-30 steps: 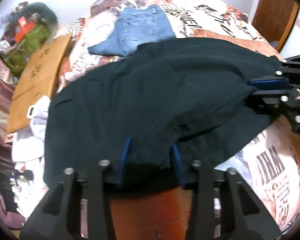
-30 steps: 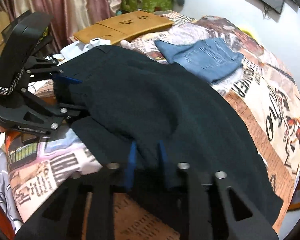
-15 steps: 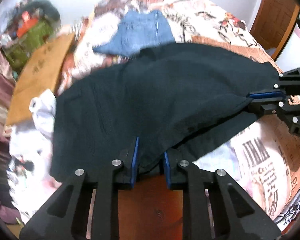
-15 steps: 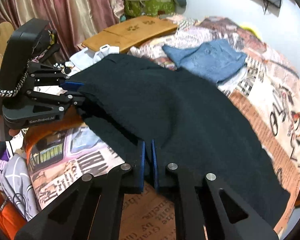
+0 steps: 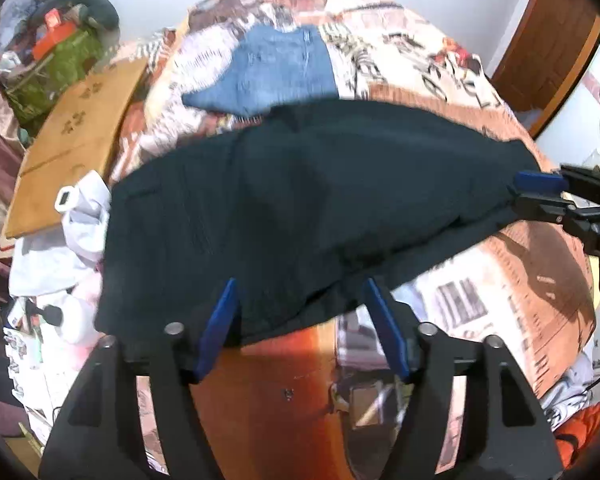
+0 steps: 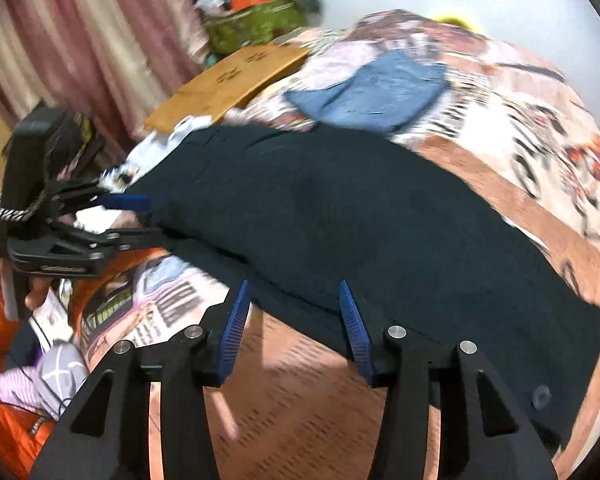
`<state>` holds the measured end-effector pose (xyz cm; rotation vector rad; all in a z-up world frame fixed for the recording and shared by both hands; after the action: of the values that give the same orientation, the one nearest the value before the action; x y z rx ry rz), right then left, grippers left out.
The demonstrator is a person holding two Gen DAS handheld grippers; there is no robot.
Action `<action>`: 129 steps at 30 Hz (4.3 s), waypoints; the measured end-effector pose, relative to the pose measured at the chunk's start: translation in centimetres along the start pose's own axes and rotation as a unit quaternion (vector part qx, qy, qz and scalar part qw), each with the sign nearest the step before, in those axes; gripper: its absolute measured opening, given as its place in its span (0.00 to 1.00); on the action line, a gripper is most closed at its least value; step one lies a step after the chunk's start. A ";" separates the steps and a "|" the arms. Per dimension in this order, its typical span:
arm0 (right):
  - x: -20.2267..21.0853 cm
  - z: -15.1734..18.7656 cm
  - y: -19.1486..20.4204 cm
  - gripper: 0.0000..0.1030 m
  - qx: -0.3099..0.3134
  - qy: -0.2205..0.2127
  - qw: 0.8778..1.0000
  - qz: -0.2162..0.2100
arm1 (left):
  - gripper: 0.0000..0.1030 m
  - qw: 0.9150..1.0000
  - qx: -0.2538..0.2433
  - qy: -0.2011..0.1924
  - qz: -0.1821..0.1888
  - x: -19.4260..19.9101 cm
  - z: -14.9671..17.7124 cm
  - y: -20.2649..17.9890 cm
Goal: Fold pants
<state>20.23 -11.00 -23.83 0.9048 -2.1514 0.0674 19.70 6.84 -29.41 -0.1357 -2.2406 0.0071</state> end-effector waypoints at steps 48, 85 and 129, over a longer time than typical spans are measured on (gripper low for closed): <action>13.6 14.1 -25.3 0.46 -0.557 -0.205 0.796 0.120 | 0.91 0.994 -0.068 0.013 -0.082 -10.1 -5.2 -3.9; 13.9 9.8 -26.6 0.22 -0.237 -0.071 0.897 0.366 | 0.93 0.998 0.007 0.051 0.047 -11.0 -5.1 -7.4; -0.4 2.3 -7.1 0.67 -0.089 0.045 0.992 0.074 | 1.00 0.984 0.086 0.068 -0.142 -6.4 3.3 13.8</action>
<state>23.30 -16.79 -27.38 0.6287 -2.0985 -0.0101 22.39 20.10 -37.16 0.2703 -2.0928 0.0363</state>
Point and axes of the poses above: each gripper's, at about its wrist camera, not at the fingertips, and x roughly against the way its jaws point, y to its left, z to its underside, the point moved 8 cm from there along -x, roughly the way its jaws point, and after that the axes turned 11 degrees about -y, right-handed, at the moved point
